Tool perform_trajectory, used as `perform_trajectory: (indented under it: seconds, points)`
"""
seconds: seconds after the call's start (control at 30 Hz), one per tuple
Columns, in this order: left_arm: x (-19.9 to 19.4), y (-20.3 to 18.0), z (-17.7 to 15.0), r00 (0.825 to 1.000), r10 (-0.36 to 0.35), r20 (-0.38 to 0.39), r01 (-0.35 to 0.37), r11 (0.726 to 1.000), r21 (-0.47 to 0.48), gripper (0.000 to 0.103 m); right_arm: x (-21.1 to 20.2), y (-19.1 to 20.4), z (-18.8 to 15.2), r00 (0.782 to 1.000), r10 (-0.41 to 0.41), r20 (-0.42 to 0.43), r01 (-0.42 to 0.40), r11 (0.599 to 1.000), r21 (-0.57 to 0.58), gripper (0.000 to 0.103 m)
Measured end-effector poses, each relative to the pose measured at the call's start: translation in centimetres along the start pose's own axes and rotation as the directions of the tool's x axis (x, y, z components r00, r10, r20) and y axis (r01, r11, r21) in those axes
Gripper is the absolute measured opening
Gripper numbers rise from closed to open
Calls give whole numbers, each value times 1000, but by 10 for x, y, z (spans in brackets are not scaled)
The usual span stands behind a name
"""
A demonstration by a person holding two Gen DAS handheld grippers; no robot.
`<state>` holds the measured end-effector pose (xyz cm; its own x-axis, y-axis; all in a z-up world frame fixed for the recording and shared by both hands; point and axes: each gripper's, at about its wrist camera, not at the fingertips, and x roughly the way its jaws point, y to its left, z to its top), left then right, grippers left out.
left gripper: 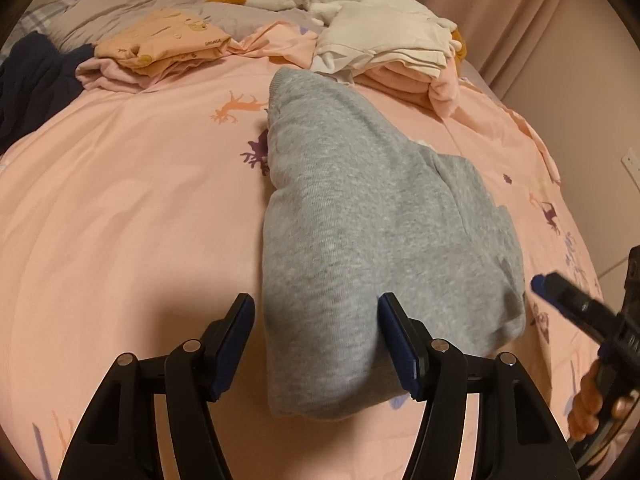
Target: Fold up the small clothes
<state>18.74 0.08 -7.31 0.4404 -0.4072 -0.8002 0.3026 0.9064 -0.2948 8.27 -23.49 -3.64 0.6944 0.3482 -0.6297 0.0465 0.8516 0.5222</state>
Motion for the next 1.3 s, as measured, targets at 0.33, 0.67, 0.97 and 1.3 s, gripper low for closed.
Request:
perform_trajectory:
  seconds: [0.33, 0.67, 0.97, 1.3]
  points:
    - [6, 4, -3, 1000, 9, -18, -10, 1000, -22, 65, 47, -16, -4, 990, -70, -122, 76, 996, 43, 20]
    - [1, -3, -4, 999, 13, -29, -12, 1000, 23, 65, -2, 6, -13, 998, -60, 6, 60, 998, -12, 9]
    - [-2, 0, -6, 999, 30, -26, -30, 999, 12, 71, 17, 4, -12, 985, -162, -62, 159, 986, -57, 24]
    - [-1, -9, -7, 994, 103, 45, -106, 993, 55, 70, 31, 17, -3, 992, -129, 0, 128, 987, -97, 25]
